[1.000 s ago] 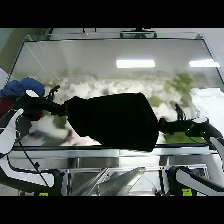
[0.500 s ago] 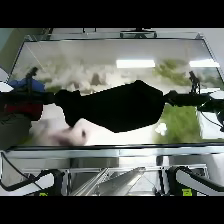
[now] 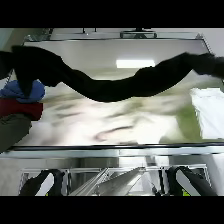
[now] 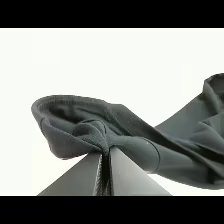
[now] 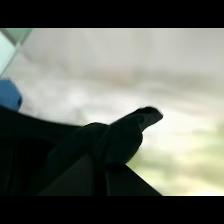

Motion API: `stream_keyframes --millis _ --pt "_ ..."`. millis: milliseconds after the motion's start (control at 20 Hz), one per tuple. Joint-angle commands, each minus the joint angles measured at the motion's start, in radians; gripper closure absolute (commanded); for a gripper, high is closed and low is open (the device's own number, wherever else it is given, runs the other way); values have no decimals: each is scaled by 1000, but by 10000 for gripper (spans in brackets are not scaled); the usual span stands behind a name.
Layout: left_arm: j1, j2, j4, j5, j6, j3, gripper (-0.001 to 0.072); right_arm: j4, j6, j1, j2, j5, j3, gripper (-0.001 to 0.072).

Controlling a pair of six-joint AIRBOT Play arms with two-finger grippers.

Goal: Fold the shirts.

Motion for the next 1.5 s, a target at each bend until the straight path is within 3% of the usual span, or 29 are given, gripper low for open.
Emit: stream_keyframes --millis 0,200,300,500,750,800,850,950,1000,1200,1450 --pt "1 115 26 32 -2 58 688 -24 -47 0 140 -142 104 690" --pt "0 145 110 27 -81 -79 686 -100 -37 4 90 -186 101 691" --pt "-24 118 52 9 -80 -225 686 -88 -14 24 -31 -110 100 690" --pt "-116 -25 75 54 -58 -469 687 -88 12 97 -351 53 98 691" --pt "-155 -272 124 229 -34 -586 687 -87 46 113 -710 24 100 682" --pt "-152 -324 129 233 -31 -564 677 -87 50 103 -749 18 100 522" --pt "-145 -367 142 217 -32 -532 456 -87 50 94 -772 20 100 382" --pt "-126 -444 149 135 -34 -445 92 -87 53 60 -776 26 100 385" --pt "-112 -472 149 94 -38 -406 0 -87 57 38 -764 34 100 385" --pt "-48 -526 149 -64 -79 -278 1 -87 56 -91 -694 146 100 384" --pt "9 -459 150 -113 -95 -327 1 -88 64 -219 -629 336 97 384"
